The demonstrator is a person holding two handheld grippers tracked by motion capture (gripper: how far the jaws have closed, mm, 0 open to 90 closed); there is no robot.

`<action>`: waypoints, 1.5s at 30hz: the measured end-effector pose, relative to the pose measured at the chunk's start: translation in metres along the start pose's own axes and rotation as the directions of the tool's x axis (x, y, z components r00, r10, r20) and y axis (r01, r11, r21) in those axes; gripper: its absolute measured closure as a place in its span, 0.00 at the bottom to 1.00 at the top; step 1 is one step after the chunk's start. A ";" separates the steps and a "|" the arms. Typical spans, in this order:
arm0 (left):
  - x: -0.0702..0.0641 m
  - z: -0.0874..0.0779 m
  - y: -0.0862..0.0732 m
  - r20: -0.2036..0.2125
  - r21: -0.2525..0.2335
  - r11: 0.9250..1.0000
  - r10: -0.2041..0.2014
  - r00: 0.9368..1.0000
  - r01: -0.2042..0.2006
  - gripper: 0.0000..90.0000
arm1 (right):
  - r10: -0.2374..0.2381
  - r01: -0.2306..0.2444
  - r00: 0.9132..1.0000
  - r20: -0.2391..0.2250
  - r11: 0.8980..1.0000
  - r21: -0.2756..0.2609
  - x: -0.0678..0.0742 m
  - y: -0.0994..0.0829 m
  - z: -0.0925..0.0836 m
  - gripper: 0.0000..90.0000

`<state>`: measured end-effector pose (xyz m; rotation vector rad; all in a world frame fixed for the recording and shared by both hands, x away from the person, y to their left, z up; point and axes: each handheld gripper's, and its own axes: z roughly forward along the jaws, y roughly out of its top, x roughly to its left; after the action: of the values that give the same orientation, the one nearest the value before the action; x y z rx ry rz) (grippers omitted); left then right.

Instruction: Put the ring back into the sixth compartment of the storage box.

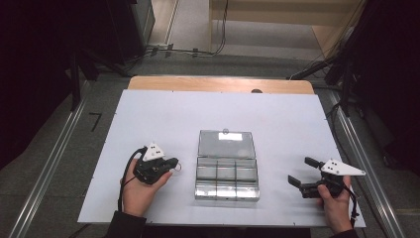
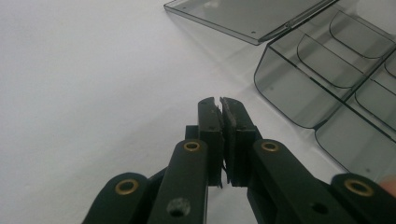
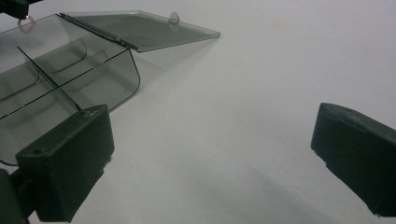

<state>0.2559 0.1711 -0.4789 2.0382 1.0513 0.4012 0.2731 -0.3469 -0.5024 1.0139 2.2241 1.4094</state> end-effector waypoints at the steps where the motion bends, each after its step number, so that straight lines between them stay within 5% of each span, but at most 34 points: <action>1: 0.000 0.000 0.000 0.001 -0.001 1.000 0.003 1.000 -0.003 0.97 | 0.000 0.000 1.000 0.000 1.000 0.000 0.000 0.000 0.000 0.00; 45: -0.010 -0.018 0.014 0.016 -0.043 0.999 0.032 0.999 -0.031 0.97 | 0.000 0.000 1.000 0.002 1.000 -0.001 0.000 0.000 0.000 0.00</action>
<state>0.2466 0.1680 -0.4559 2.0189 0.9933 0.4188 0.2732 -0.3469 -0.5027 1.0145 2.2222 1.4084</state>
